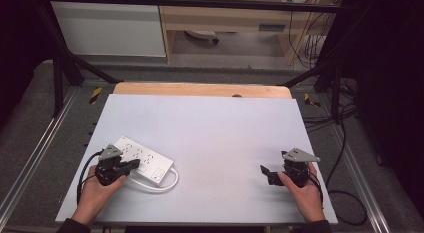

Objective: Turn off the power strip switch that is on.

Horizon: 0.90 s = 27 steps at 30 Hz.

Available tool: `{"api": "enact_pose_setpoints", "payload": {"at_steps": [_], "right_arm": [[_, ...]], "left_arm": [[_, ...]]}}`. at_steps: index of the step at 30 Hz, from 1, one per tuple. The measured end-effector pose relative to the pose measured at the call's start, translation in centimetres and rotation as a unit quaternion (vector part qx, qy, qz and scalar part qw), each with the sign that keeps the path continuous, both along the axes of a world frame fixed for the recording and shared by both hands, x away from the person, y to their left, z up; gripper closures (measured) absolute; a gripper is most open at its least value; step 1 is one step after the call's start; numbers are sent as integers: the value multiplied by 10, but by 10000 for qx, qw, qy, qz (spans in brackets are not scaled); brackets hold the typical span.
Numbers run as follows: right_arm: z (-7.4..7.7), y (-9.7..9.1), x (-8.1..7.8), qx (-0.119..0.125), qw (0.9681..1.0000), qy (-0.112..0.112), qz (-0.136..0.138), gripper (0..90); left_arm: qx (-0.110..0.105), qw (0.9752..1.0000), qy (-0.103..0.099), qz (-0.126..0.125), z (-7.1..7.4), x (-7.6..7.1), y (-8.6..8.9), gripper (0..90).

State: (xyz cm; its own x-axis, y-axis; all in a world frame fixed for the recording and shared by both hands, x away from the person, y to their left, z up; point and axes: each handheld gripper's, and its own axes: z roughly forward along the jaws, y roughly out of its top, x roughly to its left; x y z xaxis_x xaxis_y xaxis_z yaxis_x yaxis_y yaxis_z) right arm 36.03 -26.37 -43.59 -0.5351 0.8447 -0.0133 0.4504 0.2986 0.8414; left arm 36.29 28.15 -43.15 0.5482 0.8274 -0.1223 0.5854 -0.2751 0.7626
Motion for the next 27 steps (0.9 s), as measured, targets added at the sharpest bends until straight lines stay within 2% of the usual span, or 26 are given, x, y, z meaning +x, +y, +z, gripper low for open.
{"api": "enact_pose_setpoints", "payload": {"at_steps": [20, 27], "right_arm": [[0, 0, 0, -18, 10000, 14, 18, 36], [0, 1, 0, -24, 10000, 16, 21, 36]], "left_arm": [[-44, 10000, 32, -12, 0, 1, 1, 900], [28, 10000, 20, -12, -2, 1, 1, 900]]}}
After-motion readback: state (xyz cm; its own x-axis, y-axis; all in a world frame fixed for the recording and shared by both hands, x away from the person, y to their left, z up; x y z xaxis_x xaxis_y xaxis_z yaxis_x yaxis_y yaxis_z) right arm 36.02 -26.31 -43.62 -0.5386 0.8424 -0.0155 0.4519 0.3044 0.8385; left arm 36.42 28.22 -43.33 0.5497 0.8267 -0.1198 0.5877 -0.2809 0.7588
